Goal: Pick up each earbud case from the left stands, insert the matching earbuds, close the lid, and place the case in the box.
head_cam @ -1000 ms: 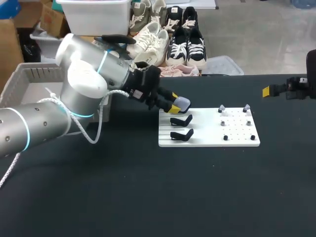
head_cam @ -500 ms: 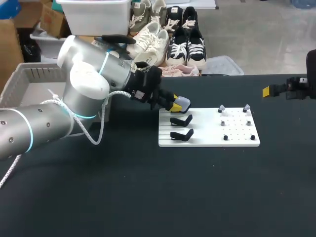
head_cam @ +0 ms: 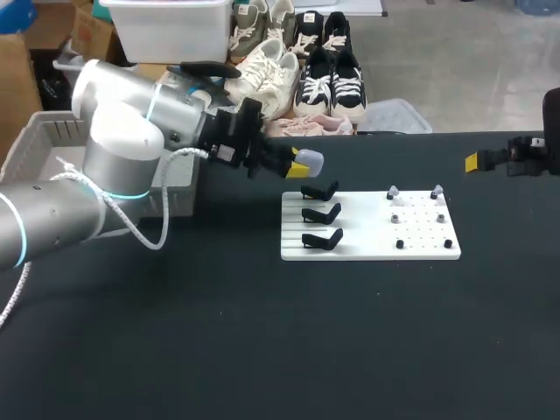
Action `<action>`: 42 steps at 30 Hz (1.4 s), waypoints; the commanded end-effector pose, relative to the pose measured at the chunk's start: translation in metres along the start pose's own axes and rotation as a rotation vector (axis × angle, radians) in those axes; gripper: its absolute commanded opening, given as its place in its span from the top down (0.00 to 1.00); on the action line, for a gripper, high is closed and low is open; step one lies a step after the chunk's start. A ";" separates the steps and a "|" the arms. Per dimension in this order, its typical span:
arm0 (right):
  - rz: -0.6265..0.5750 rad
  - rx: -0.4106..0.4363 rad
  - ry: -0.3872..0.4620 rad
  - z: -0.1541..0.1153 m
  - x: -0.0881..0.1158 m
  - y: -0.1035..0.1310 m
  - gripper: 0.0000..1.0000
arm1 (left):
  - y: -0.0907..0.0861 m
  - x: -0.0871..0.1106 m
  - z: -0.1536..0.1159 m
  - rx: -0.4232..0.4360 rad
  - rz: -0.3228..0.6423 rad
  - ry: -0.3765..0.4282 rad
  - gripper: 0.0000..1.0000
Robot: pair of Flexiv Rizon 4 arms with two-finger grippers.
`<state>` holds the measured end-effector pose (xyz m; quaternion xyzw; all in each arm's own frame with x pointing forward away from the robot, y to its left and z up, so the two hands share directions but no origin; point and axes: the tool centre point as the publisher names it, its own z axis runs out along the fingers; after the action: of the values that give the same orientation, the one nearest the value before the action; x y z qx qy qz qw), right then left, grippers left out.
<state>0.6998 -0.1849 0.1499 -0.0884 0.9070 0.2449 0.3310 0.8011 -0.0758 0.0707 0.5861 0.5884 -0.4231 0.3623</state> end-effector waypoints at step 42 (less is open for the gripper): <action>-0.001 -0.003 0.002 0.000 0.000 -0.001 0.00 | -0.117 -0.069 -0.018 -0.185 0.117 -0.250 1.00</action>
<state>0.6998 -0.1849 0.1499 -0.0884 0.9070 0.2449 0.3310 0.6928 -0.0806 0.1494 0.5455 0.5246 -0.4358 0.4872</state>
